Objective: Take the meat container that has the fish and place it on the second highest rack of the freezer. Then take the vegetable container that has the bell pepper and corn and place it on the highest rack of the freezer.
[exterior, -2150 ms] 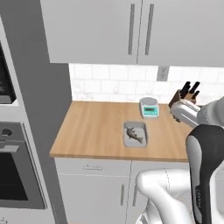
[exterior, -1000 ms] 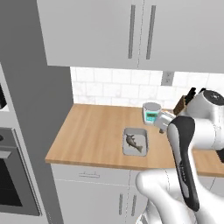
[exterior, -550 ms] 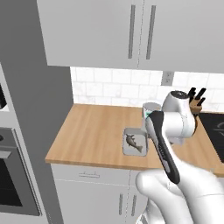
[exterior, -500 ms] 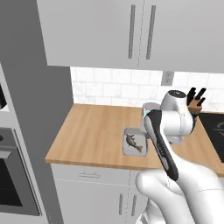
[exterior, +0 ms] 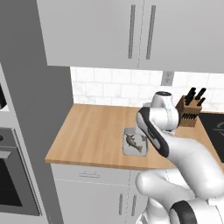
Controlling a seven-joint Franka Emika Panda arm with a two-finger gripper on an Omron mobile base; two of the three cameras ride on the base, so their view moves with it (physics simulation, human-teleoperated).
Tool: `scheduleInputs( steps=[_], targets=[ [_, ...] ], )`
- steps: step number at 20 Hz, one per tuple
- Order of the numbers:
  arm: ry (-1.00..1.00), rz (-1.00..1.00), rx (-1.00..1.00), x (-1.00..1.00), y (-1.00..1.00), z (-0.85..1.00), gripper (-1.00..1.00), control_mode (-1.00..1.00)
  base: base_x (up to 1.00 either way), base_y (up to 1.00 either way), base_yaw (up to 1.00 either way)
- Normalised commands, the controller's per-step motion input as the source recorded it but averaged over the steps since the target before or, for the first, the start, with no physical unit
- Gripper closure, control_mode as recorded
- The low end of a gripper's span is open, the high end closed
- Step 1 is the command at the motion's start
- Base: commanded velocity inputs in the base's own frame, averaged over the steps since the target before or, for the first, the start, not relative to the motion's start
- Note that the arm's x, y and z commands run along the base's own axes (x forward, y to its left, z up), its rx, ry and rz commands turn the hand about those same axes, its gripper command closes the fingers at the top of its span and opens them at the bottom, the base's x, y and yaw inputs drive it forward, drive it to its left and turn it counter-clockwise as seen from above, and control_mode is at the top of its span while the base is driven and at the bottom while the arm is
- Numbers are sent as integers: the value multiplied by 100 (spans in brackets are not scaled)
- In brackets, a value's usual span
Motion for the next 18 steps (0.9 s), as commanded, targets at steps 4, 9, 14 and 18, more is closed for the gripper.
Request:
scheduleInputs(
  steps=[4, 9, 14, 18],
  targets=[
    [0, 5, 1, 33, -21, -50, -100, -100, 0, 0, 0],
    [0, 7, 1, 25, -23, -42, -100, -100, 0, 0, 0],
    [-1, 3, 0, 23, -1, -21, -100, -100, 0, 0, 0],
    [-4, 1, 0, 0, 1, -12, -100, -100, 0, 0, 0]
  ],
)
